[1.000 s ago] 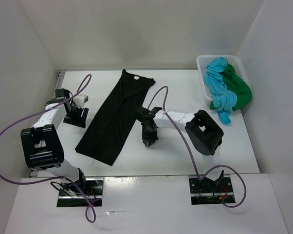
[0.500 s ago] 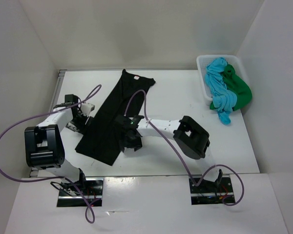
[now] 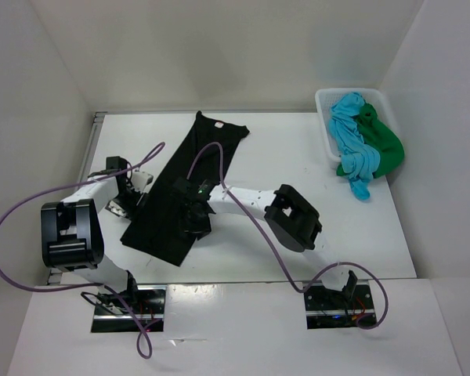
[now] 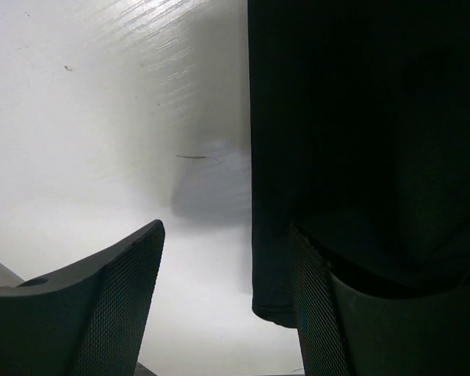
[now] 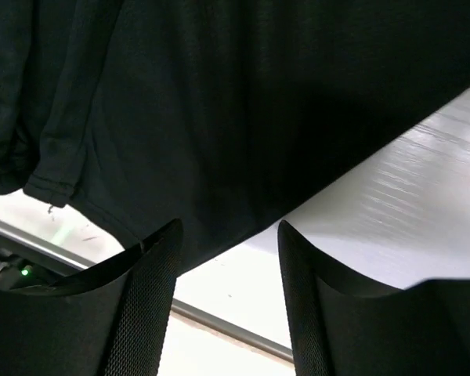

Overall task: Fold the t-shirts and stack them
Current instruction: Rotate the tshirt 90 degrees

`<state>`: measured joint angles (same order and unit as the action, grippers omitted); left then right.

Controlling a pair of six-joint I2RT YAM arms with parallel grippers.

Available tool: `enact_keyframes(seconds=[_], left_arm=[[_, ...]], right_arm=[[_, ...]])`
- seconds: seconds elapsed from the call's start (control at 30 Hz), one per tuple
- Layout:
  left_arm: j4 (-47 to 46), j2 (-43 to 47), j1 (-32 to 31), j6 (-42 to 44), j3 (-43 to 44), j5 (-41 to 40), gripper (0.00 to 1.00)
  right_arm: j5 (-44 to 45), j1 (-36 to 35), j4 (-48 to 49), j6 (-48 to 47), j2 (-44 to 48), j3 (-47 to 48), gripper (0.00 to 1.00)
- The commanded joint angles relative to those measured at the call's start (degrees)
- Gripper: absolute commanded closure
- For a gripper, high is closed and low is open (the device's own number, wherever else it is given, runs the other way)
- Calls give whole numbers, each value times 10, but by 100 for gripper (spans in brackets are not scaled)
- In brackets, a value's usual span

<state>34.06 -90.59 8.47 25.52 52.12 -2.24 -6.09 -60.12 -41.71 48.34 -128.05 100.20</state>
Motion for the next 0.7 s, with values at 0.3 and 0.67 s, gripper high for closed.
enact_keyframes(seconds=[0.3,0.67], left_arm=[[3,1,-2,1,9,27,30],[33,11,-2,19,25,47,30]], right_arm=[[-45,8,5,2,-80,-30,90],[-35,103,83,34,44,-242,100]])
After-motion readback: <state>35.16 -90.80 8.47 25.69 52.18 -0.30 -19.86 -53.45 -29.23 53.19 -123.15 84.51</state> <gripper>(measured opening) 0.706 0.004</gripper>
